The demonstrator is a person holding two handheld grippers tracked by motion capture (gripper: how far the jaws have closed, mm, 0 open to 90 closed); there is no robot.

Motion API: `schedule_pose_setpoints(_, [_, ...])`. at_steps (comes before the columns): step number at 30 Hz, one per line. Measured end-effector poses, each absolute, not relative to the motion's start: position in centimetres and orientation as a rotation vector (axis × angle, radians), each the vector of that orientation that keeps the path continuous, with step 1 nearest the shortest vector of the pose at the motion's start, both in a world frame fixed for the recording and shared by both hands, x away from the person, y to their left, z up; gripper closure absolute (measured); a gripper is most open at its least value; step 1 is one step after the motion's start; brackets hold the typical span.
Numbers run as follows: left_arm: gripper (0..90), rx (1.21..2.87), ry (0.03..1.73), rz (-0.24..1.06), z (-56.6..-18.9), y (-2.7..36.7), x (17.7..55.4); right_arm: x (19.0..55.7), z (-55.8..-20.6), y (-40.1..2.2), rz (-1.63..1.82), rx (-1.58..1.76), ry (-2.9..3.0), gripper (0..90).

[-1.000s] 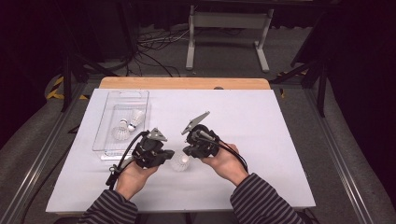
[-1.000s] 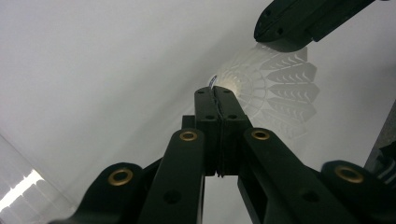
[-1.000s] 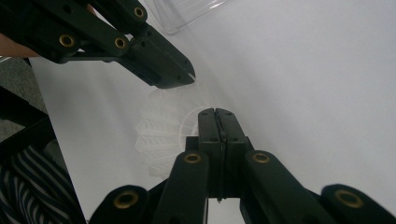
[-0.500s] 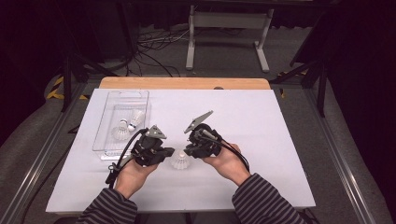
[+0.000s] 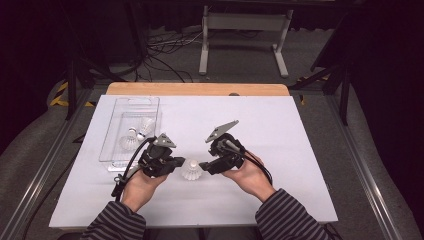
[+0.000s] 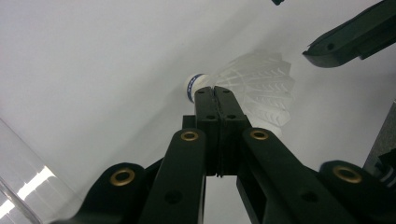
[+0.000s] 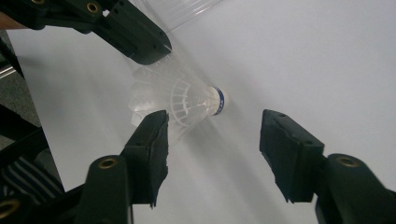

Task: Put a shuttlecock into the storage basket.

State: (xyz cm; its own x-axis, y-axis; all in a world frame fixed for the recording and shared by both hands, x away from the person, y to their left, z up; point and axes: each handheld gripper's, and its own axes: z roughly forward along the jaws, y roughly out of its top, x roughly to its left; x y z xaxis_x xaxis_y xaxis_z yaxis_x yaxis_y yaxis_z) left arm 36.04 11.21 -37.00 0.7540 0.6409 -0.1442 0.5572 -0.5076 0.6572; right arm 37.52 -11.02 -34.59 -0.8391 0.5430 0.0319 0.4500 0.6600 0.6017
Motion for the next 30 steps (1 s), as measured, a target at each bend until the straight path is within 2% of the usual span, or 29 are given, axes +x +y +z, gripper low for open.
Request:
schedule_pose_setpoints(4, [90.0, 2.242, 0.892, 0.159, -37.0, 11.4, 36.0, 37.5, -34.7, -11.6, 0.914, 0.844, 2.691, 31.6])
schedule_pose_setpoints(8, [90.0, 2.240, 0.895, 0.159, -36.9, 11.5, 36.0, 37.3, -34.8, -12.1, 0.909, 0.872, 2.672, 27.0])
schedule_pose_setpoints(30, [90.0, 2.224, 0.890, 0.166, -36.7, 12.3, 35.7, 36.9, -35.1, -14.9, 0.917, 0.953, 2.613, 23.8])
